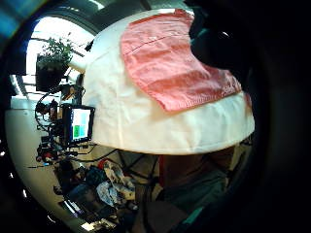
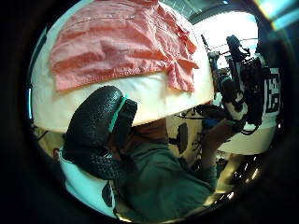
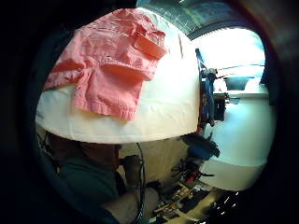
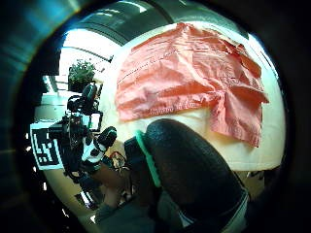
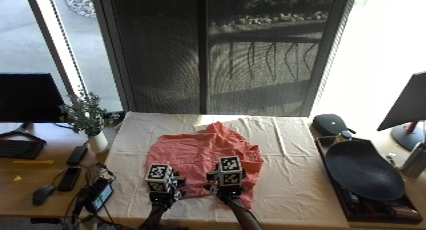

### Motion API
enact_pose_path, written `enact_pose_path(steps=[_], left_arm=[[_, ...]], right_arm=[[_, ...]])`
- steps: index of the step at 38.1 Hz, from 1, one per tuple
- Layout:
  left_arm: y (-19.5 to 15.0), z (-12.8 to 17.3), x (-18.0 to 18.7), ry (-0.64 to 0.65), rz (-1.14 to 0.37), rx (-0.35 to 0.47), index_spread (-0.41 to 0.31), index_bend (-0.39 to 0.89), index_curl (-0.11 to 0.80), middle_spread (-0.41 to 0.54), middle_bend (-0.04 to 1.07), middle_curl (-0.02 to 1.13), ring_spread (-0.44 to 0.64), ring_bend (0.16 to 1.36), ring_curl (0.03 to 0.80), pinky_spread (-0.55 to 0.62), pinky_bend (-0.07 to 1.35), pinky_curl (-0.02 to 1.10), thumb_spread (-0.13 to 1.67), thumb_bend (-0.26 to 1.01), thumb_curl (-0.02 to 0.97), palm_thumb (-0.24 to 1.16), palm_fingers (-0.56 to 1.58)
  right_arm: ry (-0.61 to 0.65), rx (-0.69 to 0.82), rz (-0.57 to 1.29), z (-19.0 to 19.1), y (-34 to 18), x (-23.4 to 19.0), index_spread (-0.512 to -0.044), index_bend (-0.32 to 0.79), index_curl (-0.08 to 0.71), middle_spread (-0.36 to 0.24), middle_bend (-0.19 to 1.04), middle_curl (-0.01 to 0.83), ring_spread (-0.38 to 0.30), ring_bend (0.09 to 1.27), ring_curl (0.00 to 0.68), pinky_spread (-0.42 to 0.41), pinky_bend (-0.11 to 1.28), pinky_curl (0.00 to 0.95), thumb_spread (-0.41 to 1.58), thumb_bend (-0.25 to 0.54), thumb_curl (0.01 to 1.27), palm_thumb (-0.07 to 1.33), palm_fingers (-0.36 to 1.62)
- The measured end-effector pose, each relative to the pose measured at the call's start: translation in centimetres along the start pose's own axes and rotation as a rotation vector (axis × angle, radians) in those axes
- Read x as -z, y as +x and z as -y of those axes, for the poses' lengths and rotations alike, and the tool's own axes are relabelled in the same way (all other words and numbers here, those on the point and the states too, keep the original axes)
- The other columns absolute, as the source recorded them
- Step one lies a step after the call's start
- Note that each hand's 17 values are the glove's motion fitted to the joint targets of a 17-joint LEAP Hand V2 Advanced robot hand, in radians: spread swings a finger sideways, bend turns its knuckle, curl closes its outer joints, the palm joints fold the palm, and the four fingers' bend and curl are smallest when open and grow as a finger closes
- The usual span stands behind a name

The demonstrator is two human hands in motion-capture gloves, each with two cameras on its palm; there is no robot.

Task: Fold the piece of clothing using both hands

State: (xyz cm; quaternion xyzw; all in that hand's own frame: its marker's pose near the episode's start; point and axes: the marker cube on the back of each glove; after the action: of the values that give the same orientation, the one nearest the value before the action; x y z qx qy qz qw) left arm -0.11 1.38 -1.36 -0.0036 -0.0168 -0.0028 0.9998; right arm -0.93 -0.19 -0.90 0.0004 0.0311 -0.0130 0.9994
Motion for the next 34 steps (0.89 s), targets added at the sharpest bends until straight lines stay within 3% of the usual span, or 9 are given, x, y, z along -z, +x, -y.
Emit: enact_pose_path(steps=[13,28,34], left_arm=[[0.9,-0.2,-0.9,0.01,0.021,-0.028,-0.086,0.11,0.164,0.048,0.19,0.25,0.28,0.56,0.245,0.11,0.86,0.32,1.12,0.01,0.22,0.28,0.22],[0.0,5.1,-12.5,-0.193,0.037,-0.034,-0.058,0.1,0.175,0.098,0.2,0.31,0.3,0.63,0.275,0.18,0.82,0.31,1.06,-0.02,0.277,0.33,0.1],[0.6,3.4,-10.1,-0.197,-0.056,-0.061,-0.042,0.12,0.184,0.114,0.22,0.32,0.31,0.64,0.275,0.2,0.81,0.31,1.08,-0.03,0.279,0.31,0.11]], right_arm=[[-0.085,0.003,-0.063,0.4,2.8,-2.3,-0.404,0.13,0.181,0.011,0.19,0.22,0.188,0.3,0.169,0.264,0.7,0.308,1.09,0.005,0.21,0.25,0.01],[-0.32,-0.045,-0.053,2.5,7.6,-11.2,-0.394,0.12,0.192,0.055,0.15,0.229,0.211,0.3,0.193,0.25,0.78,0.342,0.98,-0.022,0.27,0.33,-0.07],[-0.31,0.058,0.09,1.4,7.2,-9.8,-0.389,0.11,0.188,0.066,0.15,0.224,0.216,0.31,0.204,0.226,0.8,0.35,0.96,-0.017,0.29,0.36,-0.08]])
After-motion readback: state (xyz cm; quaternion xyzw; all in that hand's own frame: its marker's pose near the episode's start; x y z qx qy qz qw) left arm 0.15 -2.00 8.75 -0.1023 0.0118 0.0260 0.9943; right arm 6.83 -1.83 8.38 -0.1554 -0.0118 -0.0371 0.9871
